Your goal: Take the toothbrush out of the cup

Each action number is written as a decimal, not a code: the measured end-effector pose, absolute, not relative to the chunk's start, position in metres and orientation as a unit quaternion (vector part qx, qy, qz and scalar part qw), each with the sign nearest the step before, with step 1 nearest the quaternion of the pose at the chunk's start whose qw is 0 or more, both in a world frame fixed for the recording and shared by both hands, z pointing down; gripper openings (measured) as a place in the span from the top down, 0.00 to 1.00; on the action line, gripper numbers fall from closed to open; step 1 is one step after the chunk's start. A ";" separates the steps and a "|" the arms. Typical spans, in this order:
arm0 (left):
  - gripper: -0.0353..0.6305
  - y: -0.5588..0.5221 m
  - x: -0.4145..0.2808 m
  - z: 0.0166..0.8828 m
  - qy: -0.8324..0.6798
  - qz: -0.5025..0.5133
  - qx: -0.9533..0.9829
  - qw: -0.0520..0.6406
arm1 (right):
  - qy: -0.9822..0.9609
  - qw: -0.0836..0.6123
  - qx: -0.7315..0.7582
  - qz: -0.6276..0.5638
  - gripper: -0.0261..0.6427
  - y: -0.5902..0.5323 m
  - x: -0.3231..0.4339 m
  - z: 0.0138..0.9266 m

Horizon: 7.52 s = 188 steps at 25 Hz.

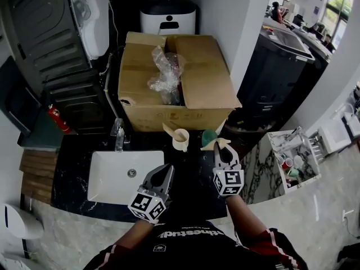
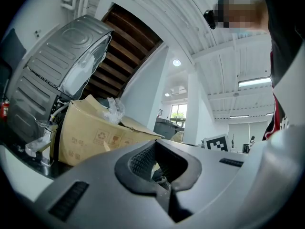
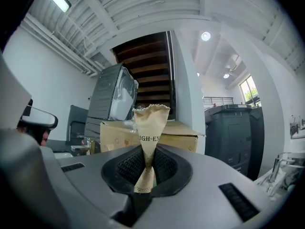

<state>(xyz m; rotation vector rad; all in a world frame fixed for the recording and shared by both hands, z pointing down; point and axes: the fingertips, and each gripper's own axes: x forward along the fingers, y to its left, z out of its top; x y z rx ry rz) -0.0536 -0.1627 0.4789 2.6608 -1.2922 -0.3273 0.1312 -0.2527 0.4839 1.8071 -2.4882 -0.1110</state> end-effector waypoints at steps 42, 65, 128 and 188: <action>0.93 -0.164 -0.065 0.496 -0.440 -0.094 0.888 0.098 | -0.836 0.037 0.546 0.034 0.88 -0.146 0.075 0.513; 0.83 -0.165 -0.060 0.490 -0.432 -0.104 0.892 0.076 | -0.837 0.035 0.545 0.034 0.88 -0.140 0.078 0.515; 0.59 -0.391 -0.054 0.597 -0.522 -0.032 0.815 0.250 | -0.828 0.032 0.558 0.044 0.88 -0.132 0.110 0.519; 0.92 -0.395 -0.059 0.540 -0.514 -0.070 0.827 0.219 | -0.839 0.021 0.543 0.033 0.88 -0.134 0.117 0.511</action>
